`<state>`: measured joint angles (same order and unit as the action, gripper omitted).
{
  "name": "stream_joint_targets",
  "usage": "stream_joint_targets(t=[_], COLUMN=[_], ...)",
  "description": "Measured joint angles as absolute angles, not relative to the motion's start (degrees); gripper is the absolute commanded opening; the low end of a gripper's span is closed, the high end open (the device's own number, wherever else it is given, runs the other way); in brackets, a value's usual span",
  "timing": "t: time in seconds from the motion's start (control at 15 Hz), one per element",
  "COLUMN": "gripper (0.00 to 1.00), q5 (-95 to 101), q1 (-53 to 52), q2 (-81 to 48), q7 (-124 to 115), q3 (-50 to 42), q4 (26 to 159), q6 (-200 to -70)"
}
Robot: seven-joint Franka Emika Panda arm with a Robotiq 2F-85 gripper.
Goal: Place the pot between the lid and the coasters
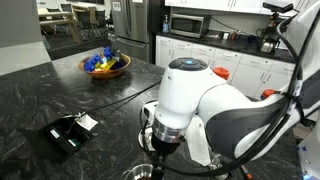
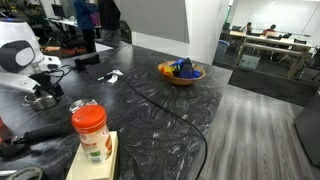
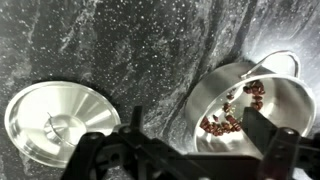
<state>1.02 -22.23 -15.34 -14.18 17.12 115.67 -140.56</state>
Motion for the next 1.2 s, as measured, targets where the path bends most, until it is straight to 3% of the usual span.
stream_joint_targets(t=[0.27,0.33,0.4,0.67,1.07,1.2], gripper=[1.0,0.91,0.72,0.44,0.03,0.0], q5=[7.2,8.5,9.5,10.6,10.6,10.6], q1=[-25.1,-25.6,-26.0,-26.5,-27.0,-27.0], q2=[-19.0,-19.7,-20.3,-21.6,-21.7,-21.7], q7=[-15.6,-16.2,-16.6,-16.9,-17.0,-17.0], q3=[16.8,16.5,16.2,15.4,15.4,15.3], q4=[113.5,113.0,112.5,110.8,110.4,110.2], q6=[-140.6,-140.6,-140.6,-140.6,-140.5,-140.4])
